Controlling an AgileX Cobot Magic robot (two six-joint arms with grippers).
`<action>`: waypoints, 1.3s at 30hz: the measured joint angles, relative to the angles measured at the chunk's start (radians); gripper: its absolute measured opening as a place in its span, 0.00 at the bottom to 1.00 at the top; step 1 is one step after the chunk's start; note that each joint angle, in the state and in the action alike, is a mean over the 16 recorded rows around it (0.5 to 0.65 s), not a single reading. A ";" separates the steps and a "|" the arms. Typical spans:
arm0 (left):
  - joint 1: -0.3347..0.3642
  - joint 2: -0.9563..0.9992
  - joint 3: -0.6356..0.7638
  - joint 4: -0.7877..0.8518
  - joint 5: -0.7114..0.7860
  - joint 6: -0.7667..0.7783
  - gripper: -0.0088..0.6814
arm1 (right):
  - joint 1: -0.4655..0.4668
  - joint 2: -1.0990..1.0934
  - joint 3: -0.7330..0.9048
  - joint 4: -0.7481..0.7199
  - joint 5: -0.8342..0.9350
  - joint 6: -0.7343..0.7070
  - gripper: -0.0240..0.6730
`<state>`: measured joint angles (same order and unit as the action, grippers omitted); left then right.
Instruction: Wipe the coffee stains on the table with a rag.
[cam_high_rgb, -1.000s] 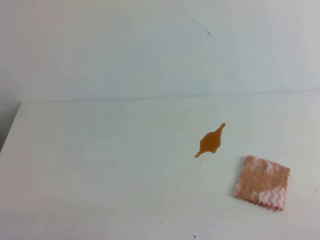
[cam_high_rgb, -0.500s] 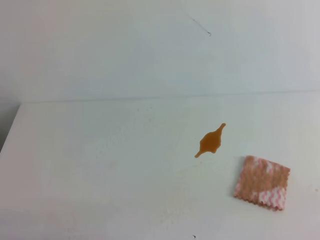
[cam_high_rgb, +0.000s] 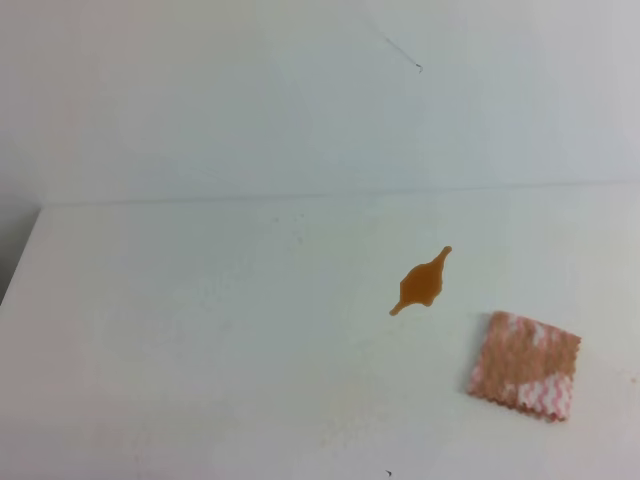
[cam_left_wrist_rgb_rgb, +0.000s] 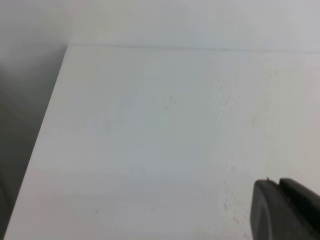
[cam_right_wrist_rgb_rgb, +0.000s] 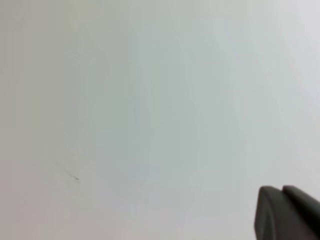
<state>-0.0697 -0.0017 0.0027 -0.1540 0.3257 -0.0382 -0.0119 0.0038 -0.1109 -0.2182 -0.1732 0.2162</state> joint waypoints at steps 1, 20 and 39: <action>0.000 0.000 0.000 0.000 0.000 0.000 0.01 | 0.000 0.006 -0.027 0.001 0.045 0.002 0.03; 0.000 0.002 -0.003 0.000 0.001 0.002 0.01 | 0.000 0.526 -0.469 0.296 0.694 -0.302 0.03; 0.000 -0.010 0.016 0.000 -0.005 0.001 0.01 | 0.145 1.357 -0.607 0.914 0.682 -1.121 0.28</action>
<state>-0.0694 -0.0118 0.0190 -0.1544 0.3205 -0.0372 0.1335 1.3611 -0.7176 0.6955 0.5087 -0.9052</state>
